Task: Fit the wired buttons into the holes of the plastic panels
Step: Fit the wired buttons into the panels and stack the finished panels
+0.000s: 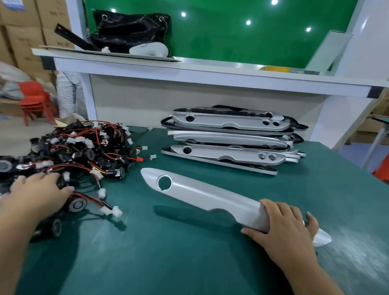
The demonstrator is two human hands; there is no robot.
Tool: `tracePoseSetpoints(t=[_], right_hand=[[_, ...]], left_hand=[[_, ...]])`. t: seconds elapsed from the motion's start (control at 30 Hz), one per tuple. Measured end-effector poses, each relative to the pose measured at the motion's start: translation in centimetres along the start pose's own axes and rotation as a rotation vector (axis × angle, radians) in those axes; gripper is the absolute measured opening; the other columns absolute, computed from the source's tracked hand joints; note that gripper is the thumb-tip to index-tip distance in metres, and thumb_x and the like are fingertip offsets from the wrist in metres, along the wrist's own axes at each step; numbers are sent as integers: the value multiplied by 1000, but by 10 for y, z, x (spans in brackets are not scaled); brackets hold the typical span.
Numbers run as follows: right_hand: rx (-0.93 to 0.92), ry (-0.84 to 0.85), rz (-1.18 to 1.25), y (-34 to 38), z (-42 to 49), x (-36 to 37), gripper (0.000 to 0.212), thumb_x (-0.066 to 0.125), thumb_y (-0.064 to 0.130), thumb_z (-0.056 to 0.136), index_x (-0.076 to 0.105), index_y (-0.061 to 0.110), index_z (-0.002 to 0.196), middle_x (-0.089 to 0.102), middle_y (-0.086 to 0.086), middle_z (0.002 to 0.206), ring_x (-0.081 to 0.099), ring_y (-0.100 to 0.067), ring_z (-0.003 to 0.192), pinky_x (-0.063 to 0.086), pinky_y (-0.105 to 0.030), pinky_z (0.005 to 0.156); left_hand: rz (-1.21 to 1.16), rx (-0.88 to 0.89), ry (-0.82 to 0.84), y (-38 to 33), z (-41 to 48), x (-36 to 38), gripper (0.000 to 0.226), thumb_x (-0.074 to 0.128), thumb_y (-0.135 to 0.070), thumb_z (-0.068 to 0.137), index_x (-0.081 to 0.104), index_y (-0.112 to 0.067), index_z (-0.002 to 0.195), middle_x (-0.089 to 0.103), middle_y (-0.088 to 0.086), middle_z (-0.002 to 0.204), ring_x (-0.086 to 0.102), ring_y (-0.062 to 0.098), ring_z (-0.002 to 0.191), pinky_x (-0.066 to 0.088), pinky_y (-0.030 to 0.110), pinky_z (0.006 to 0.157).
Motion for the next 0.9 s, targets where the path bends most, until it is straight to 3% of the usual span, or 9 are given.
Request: tracePoseSetpoints(t=[0.07, 0.17, 0.3, 0.4, 0.53, 0.67, 0.73, 0.8, 0.9], right_hand=[[-1, 8, -8, 1, 1, 0, 70, 47, 81, 67, 41, 43, 125, 48, 19, 121, 35, -11, 123, 5, -47, 109], [5, 12, -4, 1, 2, 1, 71, 48, 82, 66, 42, 42, 125, 49, 18, 122, 35, -12, 124, 5, -46, 108], [14, 26, -18, 1, 2, 2, 71, 46, 83, 67, 40, 43, 126, 48, 18, 123, 34, -11, 124, 6, -46, 108], [17, 31, -19, 0, 1, 3, 71, 45, 83, 67, 40, 43, 126, 48, 18, 123, 34, -11, 124, 7, -45, 108], [33, 22, -33, -1, 2, 1, 71, 45, 83, 67, 41, 43, 125, 49, 17, 122, 36, -12, 124, 8, -45, 108], [63, 20, -29, -4, 2, 0, 69, 46, 82, 68, 41, 42, 124, 49, 16, 123, 37, -13, 124, 9, -46, 107], [74, 16, -34, -5, 2, 0, 69, 46, 82, 68, 41, 42, 124, 50, 16, 123, 37, -14, 123, 8, -46, 107], [78, 11, -37, -5, 1, -1, 69, 46, 82, 68, 42, 41, 124, 50, 15, 122, 38, -14, 122, 8, -46, 107], [69, 7, -33, -5, 0, -2, 69, 47, 81, 68, 42, 41, 124, 51, 15, 121, 38, -14, 121, 8, -45, 106]], left_hand=[[-42, 34, 169, 8, 2, 14, 60, 50, -54, 91, 48, -18, 138, 44, 12, 145, 43, 31, 131, 37, 39, 106], [-81, 167, 169, 3, -6, 15, 45, 68, -45, 83, 59, -25, 122, 58, 9, 128, 56, 27, 111, 44, 33, 92], [-138, 145, 85, 7, -9, 7, 26, 74, -38, 80, 60, -32, 101, 62, 4, 105, 55, 22, 87, 43, 30, 72], [-172, 119, 30, 16, -4, 2, 13, 71, -26, 83, 69, -23, 96, 68, 6, 100, 59, 26, 88, 45, 32, 77], [-276, 98, -137, 15, -8, -14, 20, 62, -24, 90, 68, -14, 106, 69, 13, 98, 60, 32, 84, 49, 40, 81], [-526, 270, -323, -11, -44, -47, 14, 46, -43, 94, 55, -37, 103, 68, -9, 84, 61, 21, 69, 53, 42, 70], [-647, 346, -354, -28, -68, -60, 11, 43, -46, 93, 53, -44, 98, 69, -14, 71, 60, 12, 62, 51, 34, 62], [-645, 406, -353, -49, -88, -66, 9, 47, -38, 94, 54, -42, 91, 68, -18, 64, 56, 4, 50, 42, 25, 52], [-544, 460, -328, -75, -103, -57, 7, 51, -30, 94, 53, -36, 92, 63, -10, 58, 57, 6, 57, 39, 22, 53]])
Point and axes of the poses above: each hand's wrist, its own z-axis towards the middle knuckle, its own x-axis out of the palm, y = z × x, the point moved 6 cm from there along z, towards the middle knuckle
